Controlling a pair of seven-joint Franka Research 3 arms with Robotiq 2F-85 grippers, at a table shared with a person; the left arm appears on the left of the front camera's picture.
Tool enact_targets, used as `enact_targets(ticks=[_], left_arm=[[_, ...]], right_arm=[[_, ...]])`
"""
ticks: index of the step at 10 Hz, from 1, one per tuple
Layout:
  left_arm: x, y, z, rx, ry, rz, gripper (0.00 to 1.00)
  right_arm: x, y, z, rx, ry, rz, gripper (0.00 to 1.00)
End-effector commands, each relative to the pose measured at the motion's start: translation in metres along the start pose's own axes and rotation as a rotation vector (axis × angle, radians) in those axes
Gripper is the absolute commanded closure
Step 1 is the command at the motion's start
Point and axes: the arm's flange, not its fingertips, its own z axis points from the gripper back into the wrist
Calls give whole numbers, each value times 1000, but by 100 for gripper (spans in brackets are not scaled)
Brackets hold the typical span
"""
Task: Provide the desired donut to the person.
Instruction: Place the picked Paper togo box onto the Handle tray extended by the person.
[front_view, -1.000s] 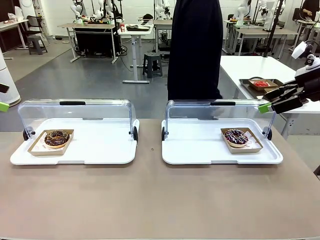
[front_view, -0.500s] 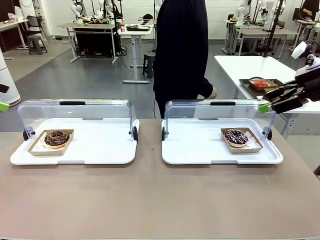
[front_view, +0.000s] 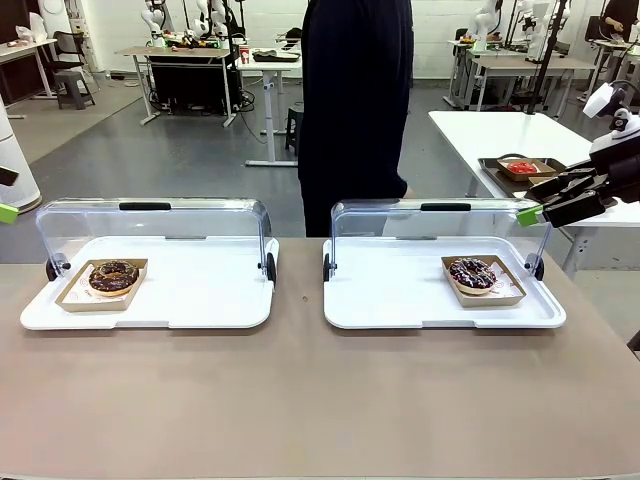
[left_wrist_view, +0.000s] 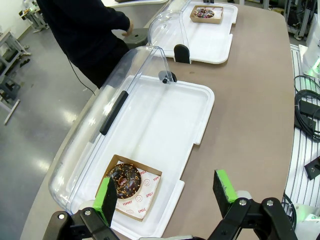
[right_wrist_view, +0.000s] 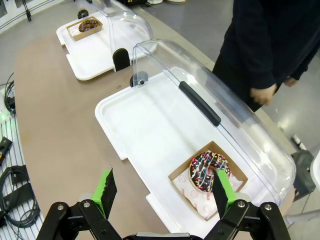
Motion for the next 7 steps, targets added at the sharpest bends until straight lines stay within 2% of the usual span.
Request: enact_targets(ticks=[1, 7], left_arm=[[0, 0, 1, 0, -6, 7, 0], [0, 0, 1, 0, -6, 7, 0]], right_arm=[[-1, 1, 0, 0, 2, -2, 0], [-1, 1, 0, 0, 2, -2, 0]])
